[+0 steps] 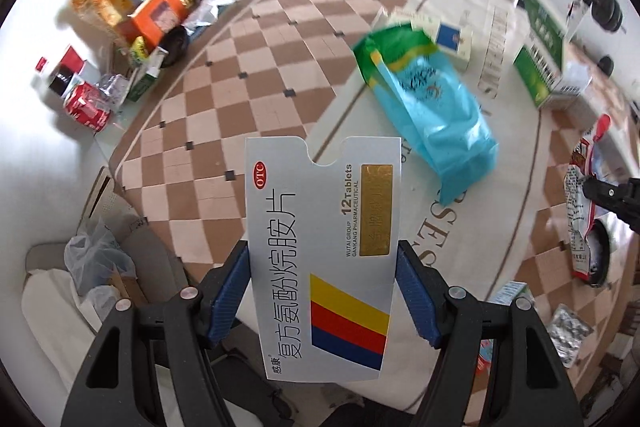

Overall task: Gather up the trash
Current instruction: 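Carry both items over the white bin and open both tools to drop them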

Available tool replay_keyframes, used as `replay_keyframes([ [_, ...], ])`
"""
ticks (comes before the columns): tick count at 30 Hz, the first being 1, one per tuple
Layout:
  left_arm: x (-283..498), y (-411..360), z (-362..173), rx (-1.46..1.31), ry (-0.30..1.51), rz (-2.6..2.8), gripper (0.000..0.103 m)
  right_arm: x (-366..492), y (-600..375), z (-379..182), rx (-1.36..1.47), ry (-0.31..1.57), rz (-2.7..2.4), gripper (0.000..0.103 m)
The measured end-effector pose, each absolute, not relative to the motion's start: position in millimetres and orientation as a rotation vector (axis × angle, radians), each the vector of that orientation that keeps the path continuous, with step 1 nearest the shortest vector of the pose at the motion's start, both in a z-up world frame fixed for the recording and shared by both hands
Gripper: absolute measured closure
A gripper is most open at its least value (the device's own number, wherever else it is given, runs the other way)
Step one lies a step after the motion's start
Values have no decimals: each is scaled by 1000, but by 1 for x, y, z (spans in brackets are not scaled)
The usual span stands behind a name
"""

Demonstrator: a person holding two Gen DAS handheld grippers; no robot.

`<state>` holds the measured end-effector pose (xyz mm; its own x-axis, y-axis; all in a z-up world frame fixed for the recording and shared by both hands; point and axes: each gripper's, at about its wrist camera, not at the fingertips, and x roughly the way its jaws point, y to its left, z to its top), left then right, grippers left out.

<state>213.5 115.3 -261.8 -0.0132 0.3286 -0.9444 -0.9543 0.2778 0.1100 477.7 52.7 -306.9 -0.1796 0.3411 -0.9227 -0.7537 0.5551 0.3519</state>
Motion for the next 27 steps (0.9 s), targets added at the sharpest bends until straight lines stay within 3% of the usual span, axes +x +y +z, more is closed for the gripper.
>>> replay_keyframes([
  [9,162,46,-196,-656,991,1208,34,427,14,-221,-314,1320,1151,103],
  [15,114,-23,-183,-634,973,1202,34,352,-61,-179,-327,1254,1266,103],
  [21,73,-65,-213,-681,1038,1167,34,284,-131,-209,-370,1337,1296,103],
  [27,47,-67,-303,-861,1159,1142,34,246,-167,-294,-506,1504,1262,103],
])
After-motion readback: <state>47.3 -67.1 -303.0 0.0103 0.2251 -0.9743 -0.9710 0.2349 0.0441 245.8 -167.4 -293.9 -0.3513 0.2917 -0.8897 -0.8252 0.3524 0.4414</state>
